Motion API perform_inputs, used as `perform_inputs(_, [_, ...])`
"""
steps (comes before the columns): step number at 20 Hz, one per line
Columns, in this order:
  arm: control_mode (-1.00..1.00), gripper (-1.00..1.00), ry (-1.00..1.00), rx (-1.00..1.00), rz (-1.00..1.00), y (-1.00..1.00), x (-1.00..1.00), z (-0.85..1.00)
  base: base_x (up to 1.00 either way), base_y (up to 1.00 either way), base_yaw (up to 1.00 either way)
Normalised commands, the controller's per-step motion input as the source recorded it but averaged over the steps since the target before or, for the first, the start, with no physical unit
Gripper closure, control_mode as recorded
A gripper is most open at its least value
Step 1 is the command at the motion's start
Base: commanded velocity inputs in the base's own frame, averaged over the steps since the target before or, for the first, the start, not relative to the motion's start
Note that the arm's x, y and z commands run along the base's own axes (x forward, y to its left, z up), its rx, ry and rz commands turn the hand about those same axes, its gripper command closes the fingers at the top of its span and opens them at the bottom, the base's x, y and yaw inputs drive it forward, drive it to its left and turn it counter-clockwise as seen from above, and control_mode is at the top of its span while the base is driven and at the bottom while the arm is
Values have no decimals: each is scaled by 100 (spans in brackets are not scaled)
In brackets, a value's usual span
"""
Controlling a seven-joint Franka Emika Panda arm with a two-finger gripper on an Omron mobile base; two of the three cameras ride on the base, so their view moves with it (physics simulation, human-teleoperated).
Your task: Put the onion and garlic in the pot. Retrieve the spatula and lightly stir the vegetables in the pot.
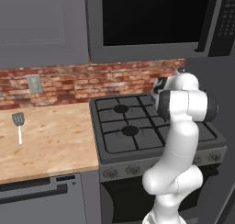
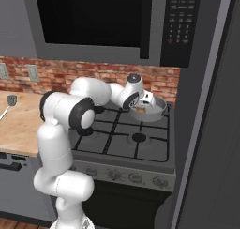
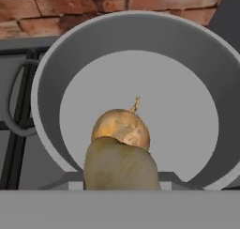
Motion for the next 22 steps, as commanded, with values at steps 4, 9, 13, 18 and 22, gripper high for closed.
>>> perform_inputs(4, [-100, 100, 0, 0, 0, 0, 8, -28, 0, 0, 0])
perform_inputs(9, [-100, 100, 0, 0, 0, -2, 11, -2, 0, 0, 0])
perform_inputs(13, [-100, 100, 0, 1, 0, -9, 3, 0, 0, 0, 0])
perform_inputs(18, [-100, 100, 0, 1, 0, -17, 0, 0, 0, 0, 0])
perform_inputs(22, [-100, 100, 0, 0, 0, -21, 3, 0, 0, 0, 0])
